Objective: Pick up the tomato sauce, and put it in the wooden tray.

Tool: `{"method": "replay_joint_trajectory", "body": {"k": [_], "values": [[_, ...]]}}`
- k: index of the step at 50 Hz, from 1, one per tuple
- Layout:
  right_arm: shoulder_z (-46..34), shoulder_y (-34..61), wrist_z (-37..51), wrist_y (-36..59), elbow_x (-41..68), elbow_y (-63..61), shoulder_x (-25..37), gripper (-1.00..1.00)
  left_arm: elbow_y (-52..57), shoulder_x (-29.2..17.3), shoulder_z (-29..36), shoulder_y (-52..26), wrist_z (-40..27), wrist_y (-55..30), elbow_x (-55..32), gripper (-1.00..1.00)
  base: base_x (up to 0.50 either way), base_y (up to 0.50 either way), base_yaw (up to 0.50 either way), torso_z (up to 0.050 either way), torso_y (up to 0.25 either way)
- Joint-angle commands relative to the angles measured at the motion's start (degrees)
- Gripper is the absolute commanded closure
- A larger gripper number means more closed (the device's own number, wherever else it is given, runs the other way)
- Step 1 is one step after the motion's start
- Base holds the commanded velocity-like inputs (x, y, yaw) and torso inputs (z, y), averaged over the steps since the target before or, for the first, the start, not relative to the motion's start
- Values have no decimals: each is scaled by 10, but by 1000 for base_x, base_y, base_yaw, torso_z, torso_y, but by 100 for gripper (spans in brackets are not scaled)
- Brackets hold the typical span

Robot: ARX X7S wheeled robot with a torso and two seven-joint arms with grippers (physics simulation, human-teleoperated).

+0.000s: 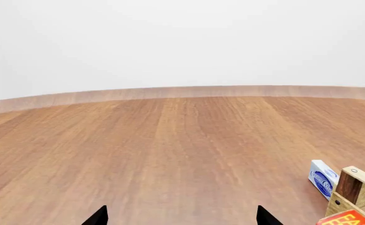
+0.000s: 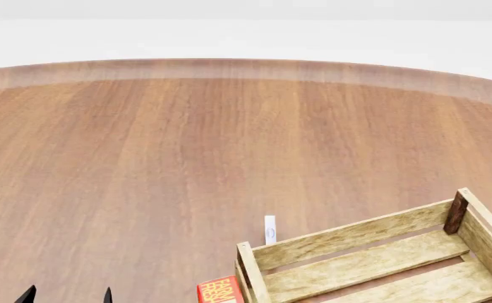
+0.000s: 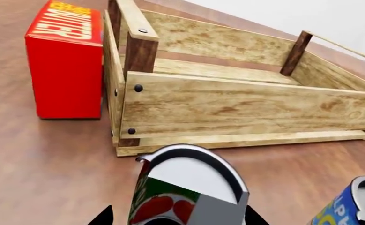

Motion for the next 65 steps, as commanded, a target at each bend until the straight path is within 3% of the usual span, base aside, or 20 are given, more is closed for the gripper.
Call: {"method": "replay_joint_trajectory", "body": {"k": [1,2,3,20,26,32,43,52,65], "values": [[-2,5,4,-4,3,9,0,-100,0,-2,3,-1,-2,1,-2,-100,0,0,0,0,0],[-3,4,3,-4,5,8,1,-100,0,-2,3,-1,-3,1,-2,-100,0,0,0,0,0],[-2,4,3,0,6,6,1,100,0,-2,3,-1,-3,0,-2,-100,0,0,0,0,0],[-1,-4,11,-7,13,-15,8,100,-1,-5,7,-2,-6,2,-5,-100,1,0,0,0,0],[10,-44,45,-97,-5,-66,22,100,-1,-6,8,-2,-7,2,-6,-100,0,0,0,0,0],[14,-59,61,-123,-18,-85,27,100,-1,-7,9,-2,-8,3,-8,-100,0,0,0,0,0],[53,-94,170,-308,-154,-76,24,100,-1,-9,12,-3,-11,4,-9,-100,0,0,0,0,0],[56,-99,198,-345,-188,-77,29,100,-1,-10,14,-3,-12,4,-11,-100,0,0,0,0,0],[48,-98,195,-325,-184,-115,35,100,-1,-12,16,-4,-15,4,-13,-100,0,0,0,0,0]]}}
